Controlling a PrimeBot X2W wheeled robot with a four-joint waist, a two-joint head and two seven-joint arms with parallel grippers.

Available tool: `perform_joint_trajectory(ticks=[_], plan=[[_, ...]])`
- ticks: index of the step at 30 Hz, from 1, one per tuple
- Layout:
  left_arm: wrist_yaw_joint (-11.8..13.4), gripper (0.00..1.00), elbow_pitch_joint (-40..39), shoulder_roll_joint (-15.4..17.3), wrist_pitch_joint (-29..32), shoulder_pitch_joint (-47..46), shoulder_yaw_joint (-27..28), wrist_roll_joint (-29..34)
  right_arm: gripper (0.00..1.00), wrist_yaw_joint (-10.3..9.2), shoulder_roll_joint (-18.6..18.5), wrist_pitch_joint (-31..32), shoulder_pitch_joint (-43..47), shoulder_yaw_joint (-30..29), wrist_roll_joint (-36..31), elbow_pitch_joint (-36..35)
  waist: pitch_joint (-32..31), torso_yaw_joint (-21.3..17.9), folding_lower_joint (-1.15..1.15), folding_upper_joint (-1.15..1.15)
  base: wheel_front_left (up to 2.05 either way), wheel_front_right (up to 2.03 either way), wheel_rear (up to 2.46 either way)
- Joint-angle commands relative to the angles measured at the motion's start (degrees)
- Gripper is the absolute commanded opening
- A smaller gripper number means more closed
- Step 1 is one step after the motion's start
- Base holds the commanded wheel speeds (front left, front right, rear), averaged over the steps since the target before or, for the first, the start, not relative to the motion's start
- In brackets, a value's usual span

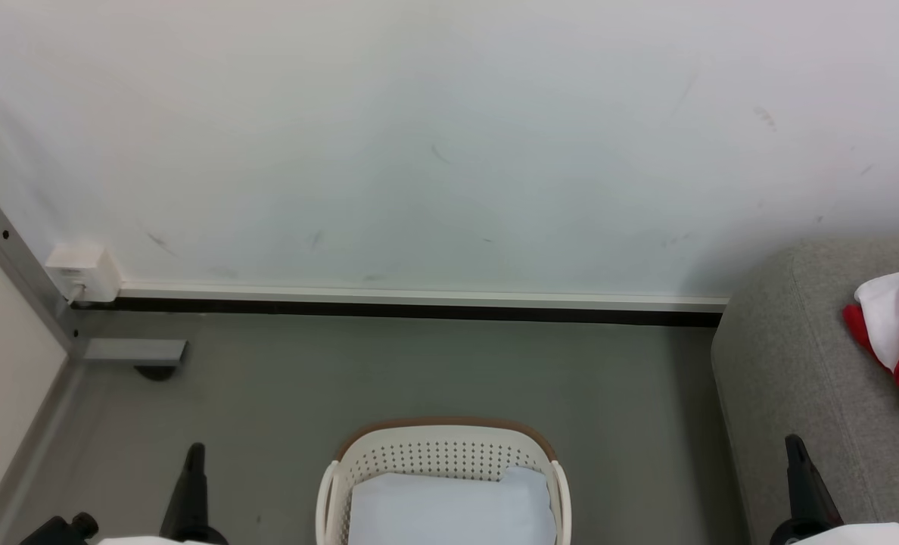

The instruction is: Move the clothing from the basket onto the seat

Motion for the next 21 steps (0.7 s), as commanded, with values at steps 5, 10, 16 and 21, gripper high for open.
perform_joint_trajectory(ticks=[5,10,16,21], plan=[[-0.29,0.00,-0.75,0.21,1.07,-1.51,0.38,-4.63,0.00,-0.05,-0.19,1.11,-1.77,-1.01,4.27,-1.30,0.07,-0.04,0.00,0.00,0.00,0.00,0.00],[-0.37,0.00,-0.75,0.16,2.03,-1.82,0.52,-7.92,0.00,-0.06,-0.09,2.07,-1.80,-1.59,7.45,-1.55,0.15,-0.09,0.00,0.00,0.00,0.00,0.00],[-0.47,0.00,-0.74,0.09,3.03,-2.12,0.68,-11.70,0.00,-0.06,0.03,3.12,-1.93,-2.29,11.10,-1.82,0.24,-0.15,0.00,0.00,0.00,0.00,0.00],[-0.50,0.00,-0.73,0.04,3.89,-2.38,0.81,-14.63,0.00,-0.07,0.13,3.92,-2.03,-2.79,13.97,-2.06,0.32,-0.20,0.00,0.00,0.00,0.00,0.00]])
